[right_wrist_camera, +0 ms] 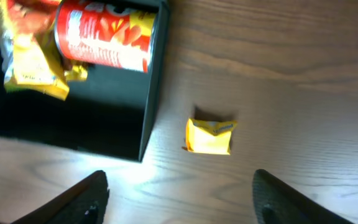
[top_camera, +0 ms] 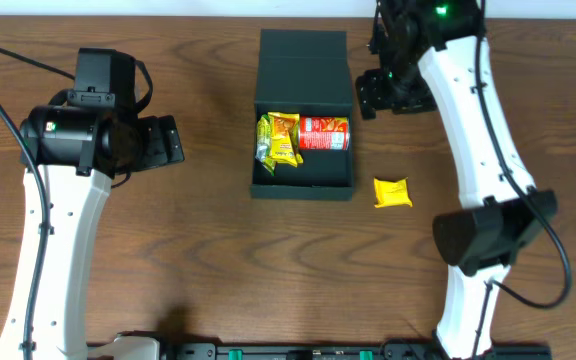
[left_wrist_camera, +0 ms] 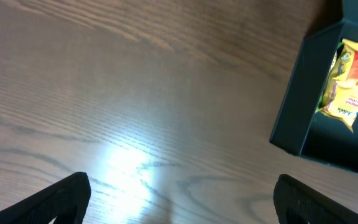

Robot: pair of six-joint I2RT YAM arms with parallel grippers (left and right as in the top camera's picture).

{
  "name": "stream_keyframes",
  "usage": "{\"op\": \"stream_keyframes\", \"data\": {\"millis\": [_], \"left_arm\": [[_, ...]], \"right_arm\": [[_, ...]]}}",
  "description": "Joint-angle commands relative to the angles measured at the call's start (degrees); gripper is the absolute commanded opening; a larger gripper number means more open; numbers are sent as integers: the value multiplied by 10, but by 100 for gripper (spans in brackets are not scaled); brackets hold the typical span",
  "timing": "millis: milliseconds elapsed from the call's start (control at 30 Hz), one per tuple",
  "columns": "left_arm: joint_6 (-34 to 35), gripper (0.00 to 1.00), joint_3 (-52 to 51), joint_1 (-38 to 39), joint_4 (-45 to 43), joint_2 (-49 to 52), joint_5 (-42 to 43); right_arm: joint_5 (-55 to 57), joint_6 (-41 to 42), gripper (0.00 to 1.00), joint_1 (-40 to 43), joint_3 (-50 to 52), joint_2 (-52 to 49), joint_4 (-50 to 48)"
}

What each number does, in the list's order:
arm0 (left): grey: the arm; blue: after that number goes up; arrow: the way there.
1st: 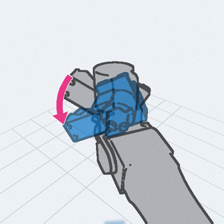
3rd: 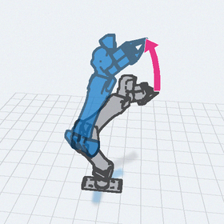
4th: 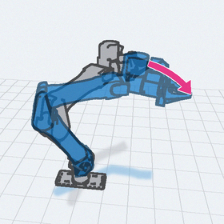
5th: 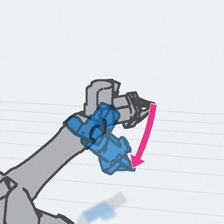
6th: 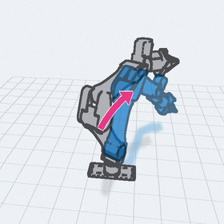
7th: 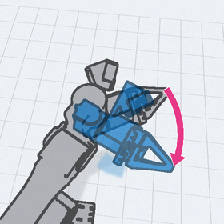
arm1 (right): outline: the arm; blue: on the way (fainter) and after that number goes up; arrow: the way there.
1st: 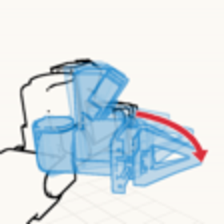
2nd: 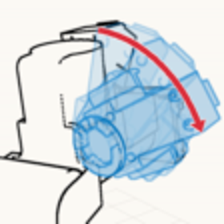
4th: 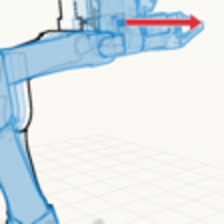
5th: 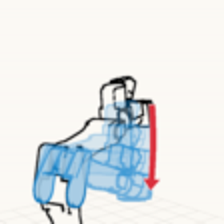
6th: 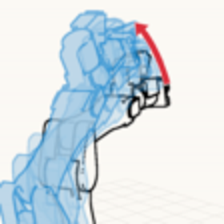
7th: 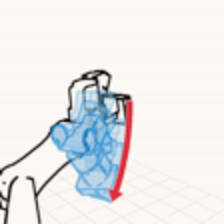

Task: Pack container
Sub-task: 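Move the right gripper to the yellow Lemond packet and grasp it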

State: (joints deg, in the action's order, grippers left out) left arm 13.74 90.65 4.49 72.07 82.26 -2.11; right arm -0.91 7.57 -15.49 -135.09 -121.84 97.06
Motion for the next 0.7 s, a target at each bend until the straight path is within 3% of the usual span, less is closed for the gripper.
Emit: {"op": "stream_keyframes", "data": {"millis": [0, 200, 300, 333, 433, 500, 600, 667], "left_arm": [[7, 96, -3, -3, 11, 1, -8], [7, 95, -3, -3, 12, 1, -8], [7, 95, -3, -3, 12, 1, -8], [7, 95, -3, -3, 12, 1, -8], [7, 95, -3, -3, 11, 1, -8], [7, 95, -3, -3, 10, 1, -8], [6, 95, -3, -3, 10, 1, -8], [6, 95, -3, -3, 10, 1, -8]], "right_arm": [[16, -34, 80, 7, 35, 52, 2], [41, -36, 82, 7, 201, 174, -18], [37, -43, 83, 7, 339, 264, -69], [33, -48, 84, 6, 395, 299, -94], [33, -49, 99, 6, 566, 392, -213], [18, -61, 99, 5, 673, 429, -335], [25, -103, 99, 4, 728, 429, -404], [26, -84, 99, 4, 740, 422, -422]]}}
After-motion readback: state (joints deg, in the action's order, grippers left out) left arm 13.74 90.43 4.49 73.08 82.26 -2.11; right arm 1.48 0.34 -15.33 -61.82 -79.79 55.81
